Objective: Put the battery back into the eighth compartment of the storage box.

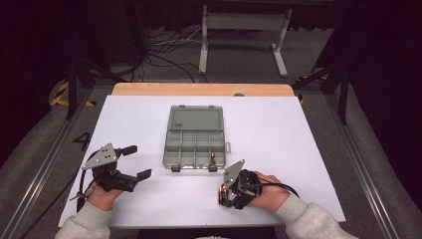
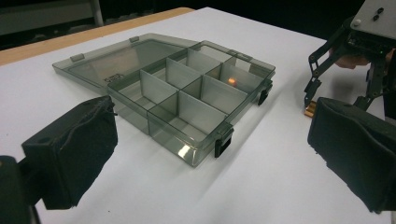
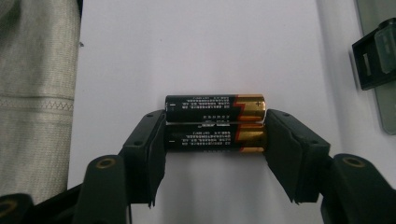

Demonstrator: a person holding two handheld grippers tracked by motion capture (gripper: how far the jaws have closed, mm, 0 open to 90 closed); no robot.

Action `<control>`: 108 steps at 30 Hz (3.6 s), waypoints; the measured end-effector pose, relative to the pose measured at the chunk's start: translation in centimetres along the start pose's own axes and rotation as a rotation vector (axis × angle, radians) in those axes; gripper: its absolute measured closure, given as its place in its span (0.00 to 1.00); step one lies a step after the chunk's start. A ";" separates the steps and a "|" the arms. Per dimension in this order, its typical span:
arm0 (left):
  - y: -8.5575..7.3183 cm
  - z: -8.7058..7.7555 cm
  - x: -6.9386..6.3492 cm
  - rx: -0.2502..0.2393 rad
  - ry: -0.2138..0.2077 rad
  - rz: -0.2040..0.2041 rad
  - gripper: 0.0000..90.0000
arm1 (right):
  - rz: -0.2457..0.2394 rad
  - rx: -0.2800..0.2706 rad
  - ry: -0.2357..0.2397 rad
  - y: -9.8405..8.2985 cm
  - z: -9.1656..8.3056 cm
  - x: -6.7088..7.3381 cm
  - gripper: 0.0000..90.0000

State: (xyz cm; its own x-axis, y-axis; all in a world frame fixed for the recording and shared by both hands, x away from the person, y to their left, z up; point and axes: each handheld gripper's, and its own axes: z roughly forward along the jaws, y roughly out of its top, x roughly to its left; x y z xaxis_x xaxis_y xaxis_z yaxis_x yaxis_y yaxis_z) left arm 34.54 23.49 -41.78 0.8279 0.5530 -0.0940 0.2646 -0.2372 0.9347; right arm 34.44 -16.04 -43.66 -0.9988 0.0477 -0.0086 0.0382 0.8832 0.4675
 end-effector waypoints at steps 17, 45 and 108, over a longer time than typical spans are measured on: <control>0.0 0.0 0.0 0.001 0.000 -0.001 0.02 | -0.019 -0.026 -0.023 0.3 -1.7 -0.1 0.46; 0.0 -0.1 0.0 0.002 -0.004 -0.001 0.02 | -0.047 -0.068 -0.046 2.3 -5.3 -1.2 0.46; -0.1 -0.1 0.2 -0.003 0.002 -0.004 0.02 | -0.044 -0.086 -0.089 5.9 -7.9 -10.0 0.46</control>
State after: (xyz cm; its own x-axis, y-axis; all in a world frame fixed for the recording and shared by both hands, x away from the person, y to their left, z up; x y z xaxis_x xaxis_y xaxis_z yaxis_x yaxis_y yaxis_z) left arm 34.65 23.67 -41.83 0.8258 0.5557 -0.0968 0.2663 -0.2329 0.9353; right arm 44.40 -14.97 -33.77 -0.9927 0.0547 -0.1077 -0.0121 0.8420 0.5393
